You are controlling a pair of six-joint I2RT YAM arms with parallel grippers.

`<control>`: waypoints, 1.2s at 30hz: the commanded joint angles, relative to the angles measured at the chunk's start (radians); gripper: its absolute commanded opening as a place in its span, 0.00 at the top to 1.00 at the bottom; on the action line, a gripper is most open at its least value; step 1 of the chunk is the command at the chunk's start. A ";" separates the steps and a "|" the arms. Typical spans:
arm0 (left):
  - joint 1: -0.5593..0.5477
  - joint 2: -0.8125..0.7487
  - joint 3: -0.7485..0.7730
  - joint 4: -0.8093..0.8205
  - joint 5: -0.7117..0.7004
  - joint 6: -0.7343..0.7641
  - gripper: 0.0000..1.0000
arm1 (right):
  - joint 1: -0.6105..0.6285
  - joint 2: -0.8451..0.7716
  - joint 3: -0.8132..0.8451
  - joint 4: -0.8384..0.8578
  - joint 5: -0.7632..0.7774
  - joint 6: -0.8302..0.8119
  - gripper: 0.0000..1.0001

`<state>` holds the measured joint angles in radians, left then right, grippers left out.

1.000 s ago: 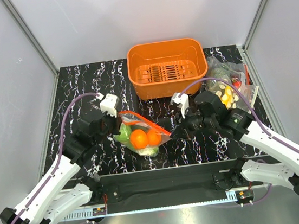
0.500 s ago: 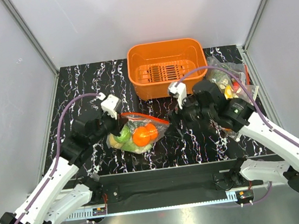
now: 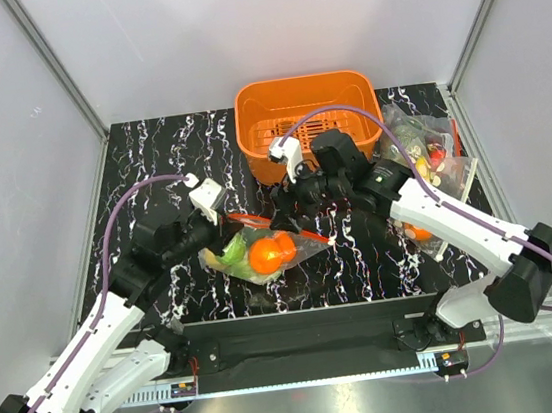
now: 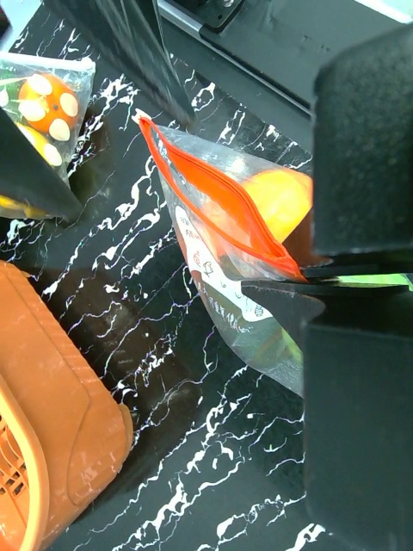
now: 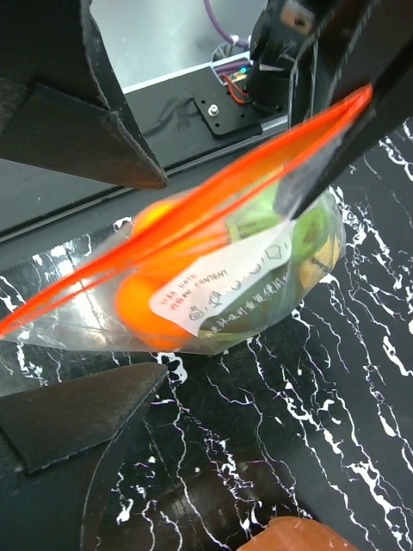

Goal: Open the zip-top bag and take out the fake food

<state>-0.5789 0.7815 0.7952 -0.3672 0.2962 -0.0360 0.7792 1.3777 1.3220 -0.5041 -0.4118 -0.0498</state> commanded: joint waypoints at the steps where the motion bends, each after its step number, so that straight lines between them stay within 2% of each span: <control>1: -0.001 -0.016 0.002 0.071 0.046 0.010 1.00 | 0.009 0.021 0.063 0.068 -0.030 -0.041 0.11; 13: -0.007 -0.018 0.001 0.073 0.060 0.012 1.00 | 0.008 0.099 0.079 0.124 -0.055 -0.035 0.12; 17: -0.007 -0.016 -0.001 0.074 0.052 0.010 1.00 | 0.008 0.121 0.083 0.121 -0.110 -0.027 0.20; 18: -0.006 -0.013 -0.001 0.074 0.049 0.010 1.00 | 0.008 0.126 0.083 0.121 -0.120 -0.024 0.24; 19: -0.007 -0.013 -0.001 0.074 0.037 0.010 1.00 | 0.008 0.129 0.080 0.124 -0.133 -0.019 0.35; 21: -0.006 -0.005 0.001 0.067 0.017 0.005 1.00 | 0.008 0.126 0.069 0.125 -0.185 -0.016 0.47; 24: -0.009 0.010 0.009 0.050 -0.038 -0.001 1.00 | 0.009 0.113 0.045 0.145 -0.222 0.005 0.89; 25: -0.010 0.013 0.012 0.048 -0.060 -0.001 1.00 | 0.009 0.109 0.036 0.162 -0.222 0.022 0.98; 27: -0.010 0.007 0.016 0.047 -0.078 -0.005 0.81 | 0.008 0.092 0.013 0.179 -0.217 0.031 1.00; 30: -0.010 -0.023 0.021 0.047 -0.133 -0.018 0.43 | 0.008 0.077 0.009 0.185 -0.174 0.044 1.00; 33: -0.010 -0.074 0.038 0.034 -0.193 -0.059 0.33 | 0.008 0.069 0.020 0.171 -0.136 0.087 1.00; 36: -0.012 -0.123 0.059 -0.002 -0.242 -0.119 0.30 | 0.009 0.060 0.014 0.176 -0.099 0.111 1.00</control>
<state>-0.5858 0.7116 0.7956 -0.3733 0.1368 -0.0898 0.7799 1.4902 1.3312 -0.3782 -0.5533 0.0193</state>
